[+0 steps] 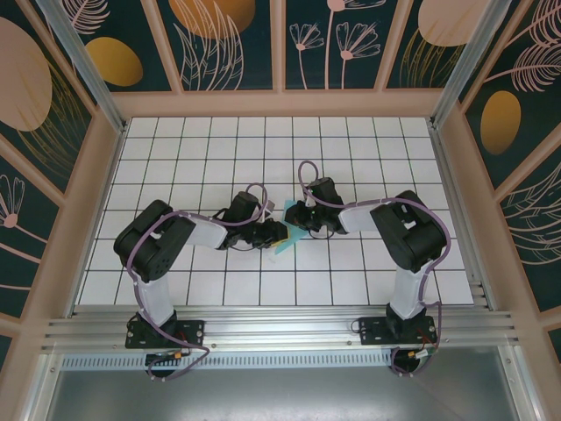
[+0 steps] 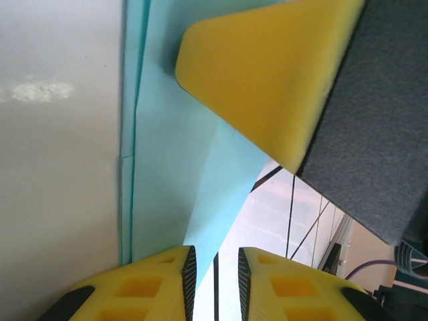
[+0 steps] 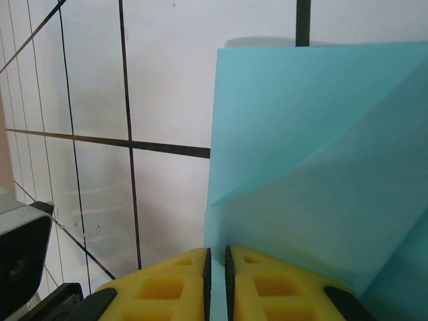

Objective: Fold a paper plane with a square sheet of paper (pick it up from the middle)
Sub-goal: Fourth fold the wing at the center of the table.

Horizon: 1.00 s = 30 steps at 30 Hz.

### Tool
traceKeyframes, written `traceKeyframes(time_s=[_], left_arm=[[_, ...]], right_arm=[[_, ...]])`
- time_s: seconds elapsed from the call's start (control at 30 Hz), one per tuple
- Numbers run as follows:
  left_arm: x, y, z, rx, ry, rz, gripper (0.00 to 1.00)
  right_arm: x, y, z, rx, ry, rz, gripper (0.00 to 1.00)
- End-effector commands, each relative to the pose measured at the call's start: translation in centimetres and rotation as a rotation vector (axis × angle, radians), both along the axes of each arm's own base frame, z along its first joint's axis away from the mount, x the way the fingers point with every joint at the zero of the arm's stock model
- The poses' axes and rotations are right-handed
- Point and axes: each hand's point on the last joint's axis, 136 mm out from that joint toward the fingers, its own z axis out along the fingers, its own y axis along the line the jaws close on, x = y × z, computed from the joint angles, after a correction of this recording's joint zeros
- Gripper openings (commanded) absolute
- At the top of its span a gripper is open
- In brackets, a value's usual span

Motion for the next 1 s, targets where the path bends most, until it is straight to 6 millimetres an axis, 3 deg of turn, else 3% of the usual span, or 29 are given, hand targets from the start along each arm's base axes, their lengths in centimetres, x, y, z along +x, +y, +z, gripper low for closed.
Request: traceKeyframes(time_s=[0.0,0.53,0.97], left_arm=[[-4.8,3.5,-5.2,0.182,0.177,-0.054,0.28],[-8.7,5.3,-5.6,0.228,0.203,-0.202,0.27],[-9.8,6.5,-6.7,0.417,0.181,-0.243,0.26]], right_arm=[[-4.0,-4.0,-7.5,-0.248,0.179,-0.024,0.18],[-4.0,-4.4,-7.6,-0.268,0.182,-0.039,0.18],[-4.1,-4.6,-7.8,-0.287,0.183,-0.042,0.19]])
